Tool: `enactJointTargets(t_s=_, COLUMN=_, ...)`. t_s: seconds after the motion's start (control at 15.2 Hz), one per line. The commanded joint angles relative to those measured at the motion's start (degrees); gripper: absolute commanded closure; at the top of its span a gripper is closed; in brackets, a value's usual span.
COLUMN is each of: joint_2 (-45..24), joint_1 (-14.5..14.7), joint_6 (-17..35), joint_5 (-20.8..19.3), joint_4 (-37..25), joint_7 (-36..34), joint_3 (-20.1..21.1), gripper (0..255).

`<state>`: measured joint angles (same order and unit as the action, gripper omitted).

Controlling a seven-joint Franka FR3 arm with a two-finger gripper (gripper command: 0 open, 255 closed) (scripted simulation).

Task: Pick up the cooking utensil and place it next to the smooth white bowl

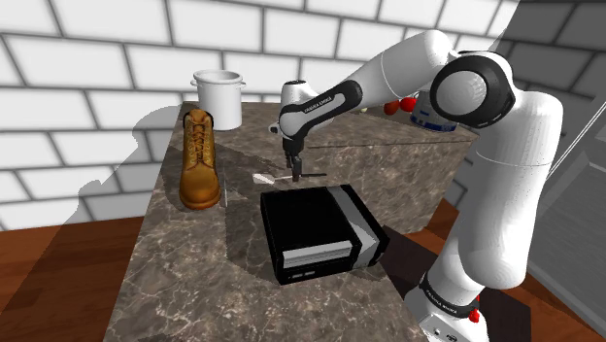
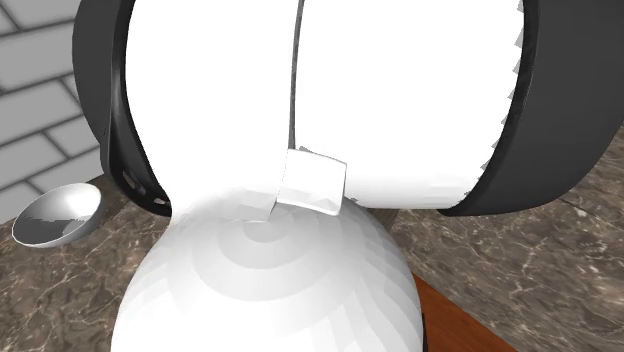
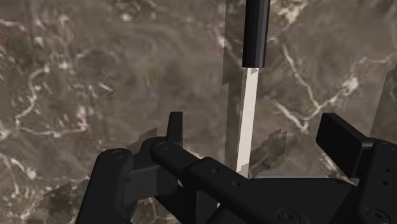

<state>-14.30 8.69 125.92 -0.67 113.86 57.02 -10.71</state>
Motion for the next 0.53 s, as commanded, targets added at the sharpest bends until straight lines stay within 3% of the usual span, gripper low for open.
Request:
enactJointTargets(t_s=0.0, joint_2=0.0, joint_1=0.0, joint_6=0.0, joint_5=0.0, joint_4=0.0, joint_7=0.0, joint_3=0.0, gripper=0)
enactJointTargets(t_s=0.07, joint_2=0.0, joint_1=0.0, joint_6=0.0, joint_5=0.0, joint_4=0.0, joint_7=0.0, joint_3=0.0, gripper=0)
enactJointTargets(t_s=0.13, joint_2=0.0, joint_1=0.0, joint_6=0.0, joint_5=0.0, joint_4=0.0, joint_7=0.0, joint_3=0.0, gripper=255)
enactJointTargets(t_s=0.46, joint_2=0.0, joint_1=0.0, joint_6=0.0, joint_5=0.0, joint_4=0.0, joint_7=0.0, joint_3=0.0, gripper=255)
